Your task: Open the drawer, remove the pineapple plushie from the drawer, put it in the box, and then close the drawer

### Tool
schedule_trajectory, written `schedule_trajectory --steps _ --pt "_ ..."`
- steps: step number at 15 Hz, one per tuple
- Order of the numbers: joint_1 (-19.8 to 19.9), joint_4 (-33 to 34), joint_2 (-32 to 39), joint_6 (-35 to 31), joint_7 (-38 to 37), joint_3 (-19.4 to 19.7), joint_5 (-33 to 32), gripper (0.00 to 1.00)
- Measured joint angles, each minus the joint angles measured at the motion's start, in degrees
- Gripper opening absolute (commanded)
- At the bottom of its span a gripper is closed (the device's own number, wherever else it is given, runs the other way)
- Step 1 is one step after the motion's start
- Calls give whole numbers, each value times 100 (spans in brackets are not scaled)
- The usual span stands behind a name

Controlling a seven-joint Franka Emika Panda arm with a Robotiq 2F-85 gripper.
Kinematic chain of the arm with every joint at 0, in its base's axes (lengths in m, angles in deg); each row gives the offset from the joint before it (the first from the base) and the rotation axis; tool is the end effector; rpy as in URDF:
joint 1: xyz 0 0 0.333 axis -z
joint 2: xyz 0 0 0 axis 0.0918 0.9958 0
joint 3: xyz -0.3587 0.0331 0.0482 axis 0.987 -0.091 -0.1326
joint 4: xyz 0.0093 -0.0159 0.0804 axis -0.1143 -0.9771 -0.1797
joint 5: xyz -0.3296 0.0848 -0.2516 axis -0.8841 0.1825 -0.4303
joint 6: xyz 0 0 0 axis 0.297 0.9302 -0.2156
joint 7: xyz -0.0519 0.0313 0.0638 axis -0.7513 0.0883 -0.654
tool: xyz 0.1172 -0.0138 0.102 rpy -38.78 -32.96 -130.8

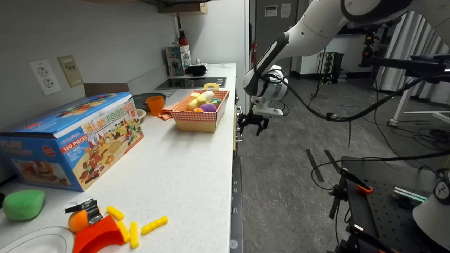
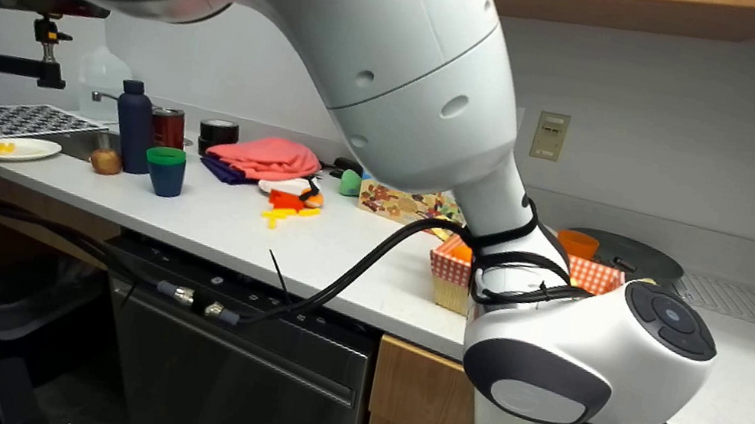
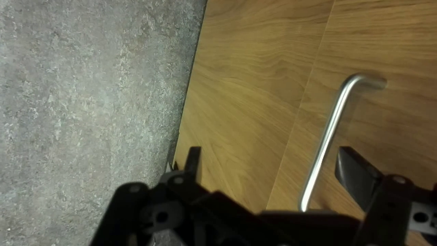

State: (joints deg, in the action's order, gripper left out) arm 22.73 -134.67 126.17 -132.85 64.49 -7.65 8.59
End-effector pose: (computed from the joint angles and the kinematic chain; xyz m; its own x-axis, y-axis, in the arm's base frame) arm 0.6188 -0.3631 0.0983 0.5770 -0.8164 0.0223 -0.7770 -0.5572 -0.2929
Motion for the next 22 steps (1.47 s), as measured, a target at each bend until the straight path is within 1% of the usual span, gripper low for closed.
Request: schedule_trajectory --steps 6,11,18,22 --pt "-16 210 207 -4 -241 0 0 100" --pt "-83 260 286 -4 -617 54 -48 100" --pt "-378 270 293 1 -1322 333 -360 100" --pt "-534 270 282 53 -1861 460 -475 100"
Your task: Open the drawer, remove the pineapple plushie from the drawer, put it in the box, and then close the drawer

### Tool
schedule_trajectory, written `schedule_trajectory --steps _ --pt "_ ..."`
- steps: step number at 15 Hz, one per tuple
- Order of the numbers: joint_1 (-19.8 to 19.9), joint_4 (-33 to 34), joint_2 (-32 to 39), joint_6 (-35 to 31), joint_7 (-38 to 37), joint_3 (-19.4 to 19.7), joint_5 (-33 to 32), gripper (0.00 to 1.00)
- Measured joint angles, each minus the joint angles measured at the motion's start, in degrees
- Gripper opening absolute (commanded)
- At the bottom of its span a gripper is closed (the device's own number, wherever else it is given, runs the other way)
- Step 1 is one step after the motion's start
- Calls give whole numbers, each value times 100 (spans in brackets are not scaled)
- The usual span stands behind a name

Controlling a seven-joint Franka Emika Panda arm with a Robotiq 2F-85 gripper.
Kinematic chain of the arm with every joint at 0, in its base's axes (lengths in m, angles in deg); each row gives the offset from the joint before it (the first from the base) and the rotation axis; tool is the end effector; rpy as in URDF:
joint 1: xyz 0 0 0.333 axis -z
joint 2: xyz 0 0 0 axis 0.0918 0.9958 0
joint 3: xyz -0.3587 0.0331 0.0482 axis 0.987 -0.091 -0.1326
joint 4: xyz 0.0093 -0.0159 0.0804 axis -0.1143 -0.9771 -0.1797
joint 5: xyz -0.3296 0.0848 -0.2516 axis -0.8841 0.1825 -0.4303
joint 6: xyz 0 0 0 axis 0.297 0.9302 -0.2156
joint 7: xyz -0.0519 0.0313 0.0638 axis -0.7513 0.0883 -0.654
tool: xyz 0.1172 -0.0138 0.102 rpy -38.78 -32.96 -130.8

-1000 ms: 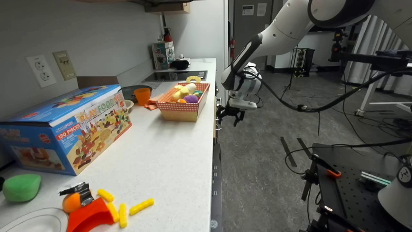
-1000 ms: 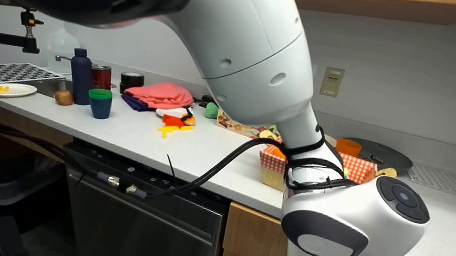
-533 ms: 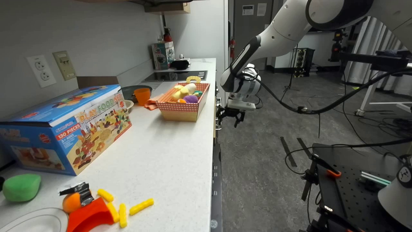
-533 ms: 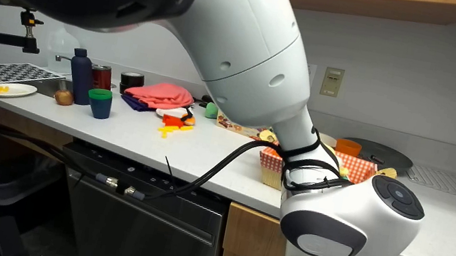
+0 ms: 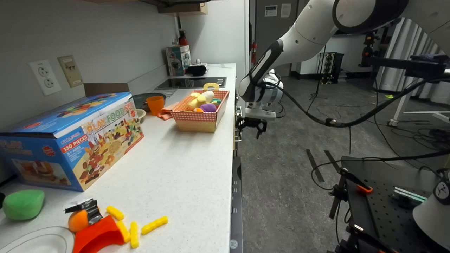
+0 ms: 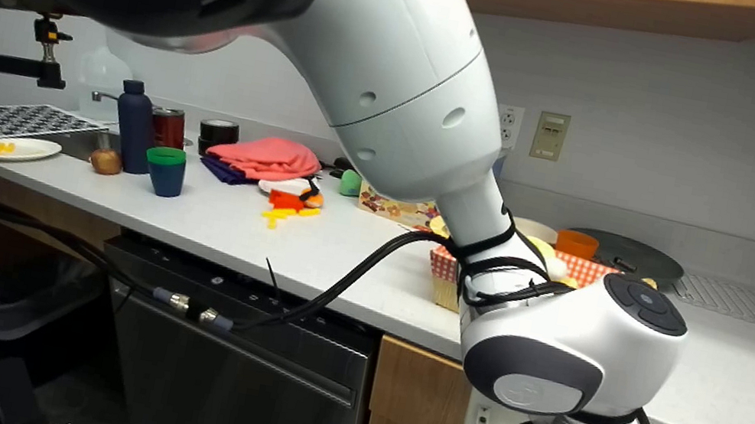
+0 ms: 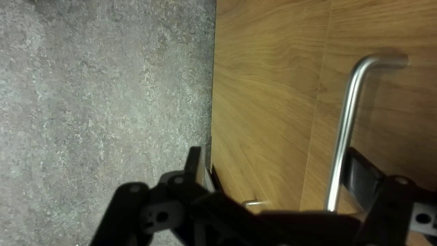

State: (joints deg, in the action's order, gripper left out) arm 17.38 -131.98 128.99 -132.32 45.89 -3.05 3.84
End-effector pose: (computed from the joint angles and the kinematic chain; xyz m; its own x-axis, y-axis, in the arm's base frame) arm 0.6329 -0.3554 0.0842 0.3990 -0.9169 -0.0130 -0.8991 -0.3884 -0.2021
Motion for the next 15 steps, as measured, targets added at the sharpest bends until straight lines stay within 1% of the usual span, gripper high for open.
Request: schedule_trajectory --steps 4,9,15 --pt "-117 39 -3 164 -433 124 -58 100" --pt "-112 112 19 309 -449 144 -56 100" --pt "-111 118 21 319 -450 145 -56 100"
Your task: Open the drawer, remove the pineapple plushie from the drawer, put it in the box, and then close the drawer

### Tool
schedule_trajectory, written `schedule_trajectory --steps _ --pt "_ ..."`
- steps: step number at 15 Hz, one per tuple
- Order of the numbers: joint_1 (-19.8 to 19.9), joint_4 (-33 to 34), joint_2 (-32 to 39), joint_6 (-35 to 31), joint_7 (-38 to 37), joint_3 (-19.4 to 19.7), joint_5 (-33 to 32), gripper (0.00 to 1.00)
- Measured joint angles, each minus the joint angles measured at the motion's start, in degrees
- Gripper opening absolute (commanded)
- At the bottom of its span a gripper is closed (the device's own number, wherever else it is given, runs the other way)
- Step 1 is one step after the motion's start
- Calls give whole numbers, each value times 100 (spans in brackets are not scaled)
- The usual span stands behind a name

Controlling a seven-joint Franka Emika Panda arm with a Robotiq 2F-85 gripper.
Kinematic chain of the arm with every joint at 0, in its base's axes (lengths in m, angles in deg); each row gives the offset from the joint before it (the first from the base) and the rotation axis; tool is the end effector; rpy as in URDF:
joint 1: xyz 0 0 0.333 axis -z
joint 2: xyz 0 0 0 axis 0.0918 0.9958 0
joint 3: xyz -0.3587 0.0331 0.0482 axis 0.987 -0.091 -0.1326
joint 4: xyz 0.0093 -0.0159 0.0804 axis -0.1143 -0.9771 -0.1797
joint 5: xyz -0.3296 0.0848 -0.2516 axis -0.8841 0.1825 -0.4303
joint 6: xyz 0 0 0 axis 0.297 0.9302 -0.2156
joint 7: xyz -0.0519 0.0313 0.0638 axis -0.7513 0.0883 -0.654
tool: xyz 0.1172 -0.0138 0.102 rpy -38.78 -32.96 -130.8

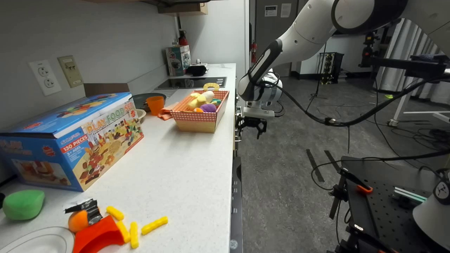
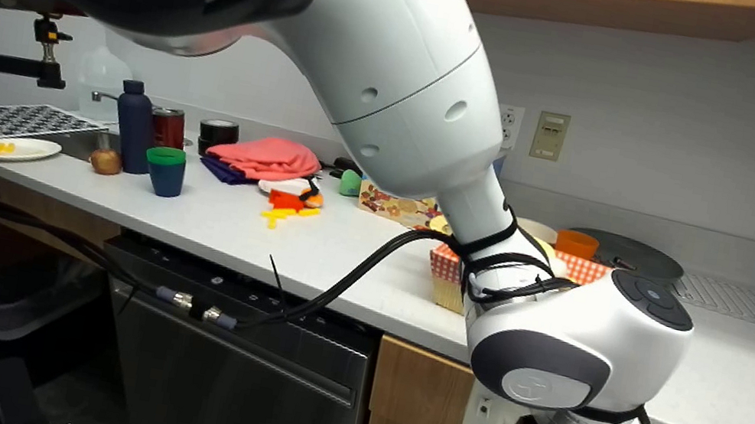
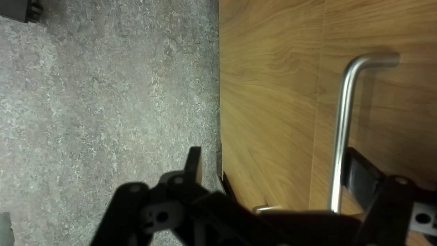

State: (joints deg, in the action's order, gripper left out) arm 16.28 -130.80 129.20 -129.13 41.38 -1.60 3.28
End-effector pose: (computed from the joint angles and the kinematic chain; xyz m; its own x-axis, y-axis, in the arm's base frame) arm 0.6348 -0.3543 0.0865 0.3470 -0.9365 -0.0508 -0.9260 -0.3335 -0.1769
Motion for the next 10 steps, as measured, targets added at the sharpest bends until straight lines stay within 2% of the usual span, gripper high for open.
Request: schedule_trajectory --steps 6,10 --pt "20 -3 5 -16 27 -6 28 100" --pt "77 -16 -23 218 143 71 116 100"
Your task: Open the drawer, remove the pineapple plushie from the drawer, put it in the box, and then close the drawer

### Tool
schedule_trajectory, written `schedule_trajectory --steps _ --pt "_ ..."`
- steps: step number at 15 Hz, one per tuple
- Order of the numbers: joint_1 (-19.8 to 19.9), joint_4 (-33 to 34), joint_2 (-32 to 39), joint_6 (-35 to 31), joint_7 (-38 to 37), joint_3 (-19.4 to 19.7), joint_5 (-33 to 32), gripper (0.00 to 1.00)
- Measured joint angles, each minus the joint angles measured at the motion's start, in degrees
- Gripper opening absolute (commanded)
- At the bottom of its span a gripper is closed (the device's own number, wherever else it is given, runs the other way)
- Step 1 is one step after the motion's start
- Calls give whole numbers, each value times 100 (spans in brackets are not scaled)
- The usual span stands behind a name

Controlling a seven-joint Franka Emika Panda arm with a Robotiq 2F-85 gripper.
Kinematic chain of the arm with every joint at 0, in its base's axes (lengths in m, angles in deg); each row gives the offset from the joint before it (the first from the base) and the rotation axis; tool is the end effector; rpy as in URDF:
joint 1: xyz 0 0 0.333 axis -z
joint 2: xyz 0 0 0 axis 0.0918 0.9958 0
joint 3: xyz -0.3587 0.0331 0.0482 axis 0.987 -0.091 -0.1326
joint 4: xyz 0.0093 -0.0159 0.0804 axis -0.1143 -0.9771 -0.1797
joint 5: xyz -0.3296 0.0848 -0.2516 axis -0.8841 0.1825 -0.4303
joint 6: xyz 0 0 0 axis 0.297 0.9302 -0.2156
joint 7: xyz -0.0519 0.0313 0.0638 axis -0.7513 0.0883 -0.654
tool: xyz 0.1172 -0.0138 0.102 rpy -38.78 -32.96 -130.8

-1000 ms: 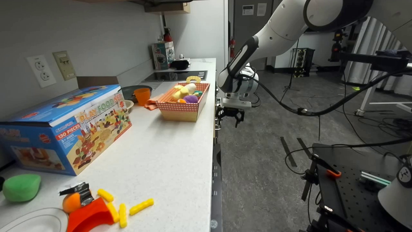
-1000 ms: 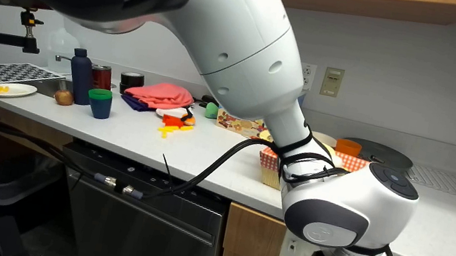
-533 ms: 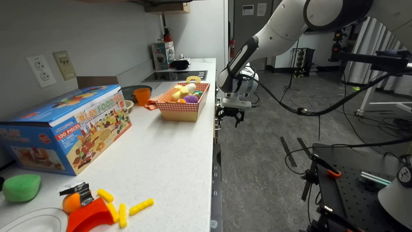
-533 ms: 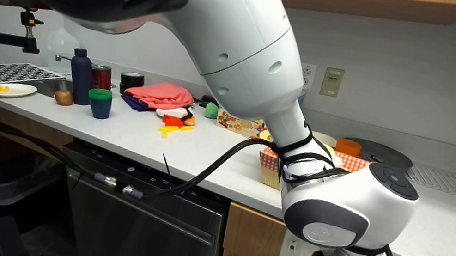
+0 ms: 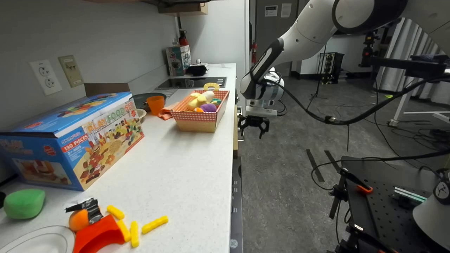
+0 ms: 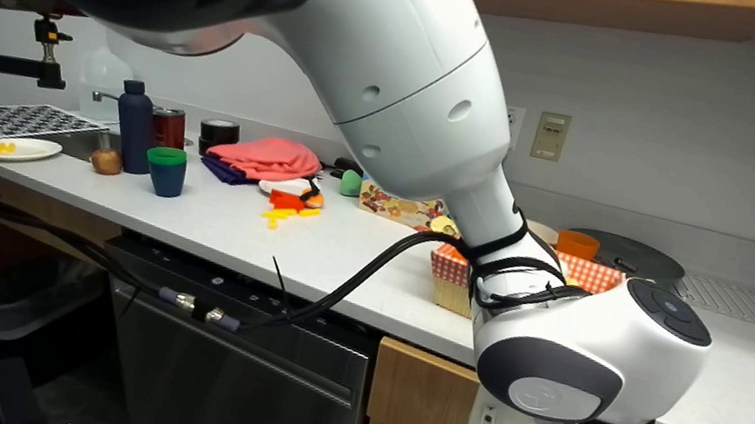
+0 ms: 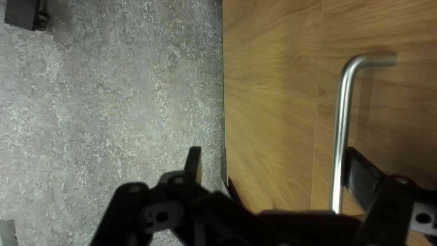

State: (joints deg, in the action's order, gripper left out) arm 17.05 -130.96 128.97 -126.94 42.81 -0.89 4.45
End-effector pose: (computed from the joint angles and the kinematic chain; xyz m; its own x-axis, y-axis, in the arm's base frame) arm 0.6229 -0.3647 0.0860 0.3395 -0.9371 -0.0814 -0.9309 -0.3224 -0.1720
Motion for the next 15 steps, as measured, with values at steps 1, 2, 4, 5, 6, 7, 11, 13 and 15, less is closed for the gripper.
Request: schedule_trajectory --steps 1,2,4,5,6,7,11,13,15 --pt "39 -15 -15 78 78 15 36 100" --pt "83 -40 -36 148 153 23 76 100" --pt "187 -124 -97 305 310 51 139 100" --pt "245 -185 -135 366 404 63 171 100" --pt "301 -247 -172 427 496 79 199 100" --pt "360 -312 -214 488 586 98 227 100" --pt "588 -607 -384 692 985 199 325 100" --pt "716 -765 -469 780 1197 259 357 100" --pt "826 -931 -558 809 1395 312 380 100"
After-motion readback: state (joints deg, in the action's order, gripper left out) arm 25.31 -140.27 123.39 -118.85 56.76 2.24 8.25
